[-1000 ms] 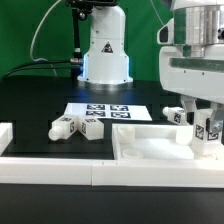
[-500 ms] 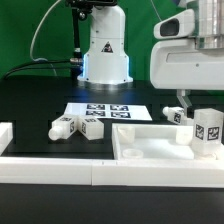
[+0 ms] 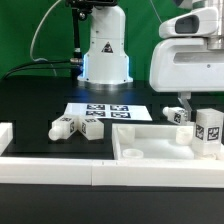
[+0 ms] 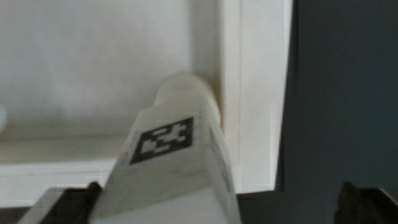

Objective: Assemble one leg

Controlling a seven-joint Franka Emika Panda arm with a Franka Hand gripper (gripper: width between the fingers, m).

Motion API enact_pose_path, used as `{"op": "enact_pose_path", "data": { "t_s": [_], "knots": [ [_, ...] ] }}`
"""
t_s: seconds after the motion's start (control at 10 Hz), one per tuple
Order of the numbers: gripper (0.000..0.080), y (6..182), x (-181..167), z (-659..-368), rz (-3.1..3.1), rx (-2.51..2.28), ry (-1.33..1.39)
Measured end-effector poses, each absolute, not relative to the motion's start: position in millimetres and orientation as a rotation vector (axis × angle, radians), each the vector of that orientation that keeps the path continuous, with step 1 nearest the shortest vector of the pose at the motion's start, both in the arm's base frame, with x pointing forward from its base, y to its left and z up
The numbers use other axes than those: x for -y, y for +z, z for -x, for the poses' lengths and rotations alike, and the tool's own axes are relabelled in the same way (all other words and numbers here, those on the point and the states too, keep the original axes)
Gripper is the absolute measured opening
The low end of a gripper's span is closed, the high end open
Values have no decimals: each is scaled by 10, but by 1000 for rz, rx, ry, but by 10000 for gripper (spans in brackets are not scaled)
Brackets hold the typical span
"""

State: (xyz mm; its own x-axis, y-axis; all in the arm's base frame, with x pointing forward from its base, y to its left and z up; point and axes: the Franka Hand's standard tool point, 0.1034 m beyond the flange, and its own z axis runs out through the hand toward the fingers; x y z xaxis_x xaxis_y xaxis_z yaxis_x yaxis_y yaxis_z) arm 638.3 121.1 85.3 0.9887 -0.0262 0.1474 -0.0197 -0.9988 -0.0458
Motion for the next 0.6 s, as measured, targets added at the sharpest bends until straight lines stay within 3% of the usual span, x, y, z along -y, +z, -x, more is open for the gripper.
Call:
{"op": "enact_pose_path", "data": {
  "t_s": [0.1, 0.2, 0.3, 0.4, 0.5, 0.6],
  "knots": [
    [649, 853, -1213, -6383, 3083, -97, -228],
    [522, 852, -1210, -6383, 3083, -96, -228],
    [522, 852, -1213, -6383, 3076, -158, -226],
    [345, 853, -1208, -6384, 3064, -263, -223],
    [297, 855, -1174, -6391, 3047, -397, -221],
    [297, 849, -1158, -6395, 3009, -583, -221]
  ]
}}
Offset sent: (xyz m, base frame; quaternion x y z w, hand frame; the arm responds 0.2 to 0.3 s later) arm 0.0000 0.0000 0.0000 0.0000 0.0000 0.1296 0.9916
